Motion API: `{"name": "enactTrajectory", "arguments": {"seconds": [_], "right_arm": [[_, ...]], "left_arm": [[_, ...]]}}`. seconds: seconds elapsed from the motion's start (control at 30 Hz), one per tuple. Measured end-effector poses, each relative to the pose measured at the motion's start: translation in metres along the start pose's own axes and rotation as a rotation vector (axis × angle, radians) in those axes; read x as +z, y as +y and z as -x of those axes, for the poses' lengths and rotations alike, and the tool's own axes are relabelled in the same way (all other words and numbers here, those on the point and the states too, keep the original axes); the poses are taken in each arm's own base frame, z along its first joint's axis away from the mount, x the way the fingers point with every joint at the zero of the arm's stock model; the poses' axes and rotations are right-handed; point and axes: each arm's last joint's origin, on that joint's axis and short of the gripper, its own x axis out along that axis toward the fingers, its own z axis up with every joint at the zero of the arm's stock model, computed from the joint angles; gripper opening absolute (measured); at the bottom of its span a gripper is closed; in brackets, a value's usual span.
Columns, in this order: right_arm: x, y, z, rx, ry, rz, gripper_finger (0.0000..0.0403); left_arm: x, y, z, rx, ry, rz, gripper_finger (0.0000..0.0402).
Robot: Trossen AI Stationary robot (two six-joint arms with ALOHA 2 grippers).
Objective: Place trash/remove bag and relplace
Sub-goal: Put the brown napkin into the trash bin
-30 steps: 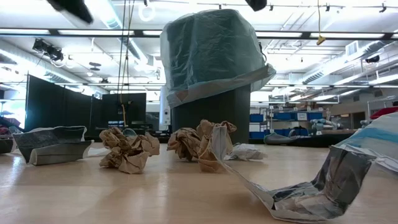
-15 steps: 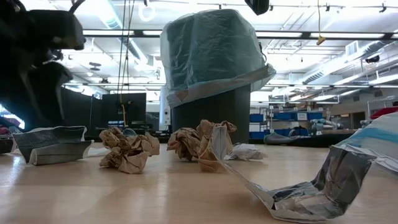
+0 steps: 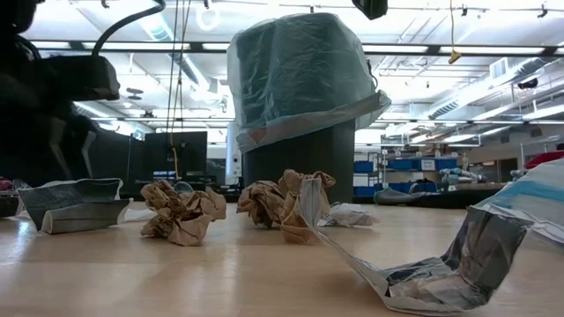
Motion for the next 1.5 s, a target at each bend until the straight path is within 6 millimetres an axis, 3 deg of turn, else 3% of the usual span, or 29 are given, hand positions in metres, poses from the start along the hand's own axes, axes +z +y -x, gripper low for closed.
{"name": "enactTrajectory", "arguments": {"seconds": [0.2,0.43,0.73,0.9,1.1,1.3,1.5], "right_arm": [[0.001,0.001,0.000,-0.002,-0.017,-0.018,0.0141],[0.002,0.001,0.000,-0.001,-0.021,-0.022,0.0141],[0.002,0.000,0.000,-0.008,-0.026,-0.007,0.0128],[0.002,-0.001,0.000,-0.034,-0.036,0.002,0.0121],[-0.009,-0.010,0.001,-0.126,0.057,0.022,0.0121],[-0.026,-0.026,0.007,-0.269,0.225,0.038,0.0122],[-0.028,-0.031,0.008,-0.300,0.277,0.017,0.0133]], "left_arm": [[0.006,0.003,-0.003,0.019,-0.034,0.030,0.0139],[0.010,0.006,-0.005,0.025,-0.036,0.034,0.0016],[0.017,0.008,-0.007,0.002,-0.029,0.074,0.0003],[0.035,-0.001,0.002,-0.044,-0.039,0.078,0.0002],[0.077,-0.014,0.034,-0.042,-0.060,-0.044,0.0001],[0.129,-0.016,0.088,0.049,-0.136,-0.171,0.0001],[0.183,-0.006,0.137,0.090,-0.314,-0.202,0.0001]]}}
